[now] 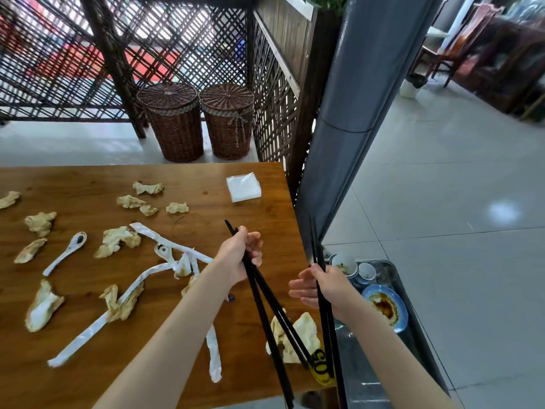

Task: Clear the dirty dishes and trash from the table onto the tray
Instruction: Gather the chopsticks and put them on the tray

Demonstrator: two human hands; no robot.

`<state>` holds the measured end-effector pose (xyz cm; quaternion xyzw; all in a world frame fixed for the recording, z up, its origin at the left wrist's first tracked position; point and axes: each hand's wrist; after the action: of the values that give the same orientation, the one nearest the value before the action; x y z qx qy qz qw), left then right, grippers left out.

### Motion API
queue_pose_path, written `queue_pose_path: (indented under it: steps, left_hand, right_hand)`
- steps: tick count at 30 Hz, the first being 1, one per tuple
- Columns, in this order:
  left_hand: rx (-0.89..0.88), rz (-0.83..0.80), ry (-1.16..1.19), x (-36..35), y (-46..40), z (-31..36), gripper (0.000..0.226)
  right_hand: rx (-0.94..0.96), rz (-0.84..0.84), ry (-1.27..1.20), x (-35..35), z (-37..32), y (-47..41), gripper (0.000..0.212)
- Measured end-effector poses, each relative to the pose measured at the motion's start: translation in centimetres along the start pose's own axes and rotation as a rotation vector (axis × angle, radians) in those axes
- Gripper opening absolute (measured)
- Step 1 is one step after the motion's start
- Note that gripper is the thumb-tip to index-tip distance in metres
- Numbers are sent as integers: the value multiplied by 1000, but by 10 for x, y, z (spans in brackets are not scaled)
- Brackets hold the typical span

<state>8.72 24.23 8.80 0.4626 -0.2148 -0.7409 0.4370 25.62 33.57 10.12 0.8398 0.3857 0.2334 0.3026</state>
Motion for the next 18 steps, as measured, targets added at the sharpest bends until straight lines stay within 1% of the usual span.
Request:
queue_pose_path:
  steps: [8,14,16,18]
  left_hand:
    - [-23,9,47,12,3,12,45]
    - [-5,31,33,13,6,15,43]
    - [3,10,16,11,6,15,42]
    - [9,-44,-43,9,4,13,46]
  right_hand:
    - [14,-12,26,-2,1,5,36]
    - [-11,-73,145,2,4,11,35]
    - [-19,-107,177,4,5,13,32]
    - [-27,-138,217,7,7,15,30]
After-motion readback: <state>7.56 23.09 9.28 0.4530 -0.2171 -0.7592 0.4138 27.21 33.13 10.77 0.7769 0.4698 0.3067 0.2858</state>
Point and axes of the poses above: each hand's wrist, its own y-axis away from the middle knuckle, its own x-axis out of the back of the hand, z = x × y, and after that the axes turned 9 degrees about y, right-handed
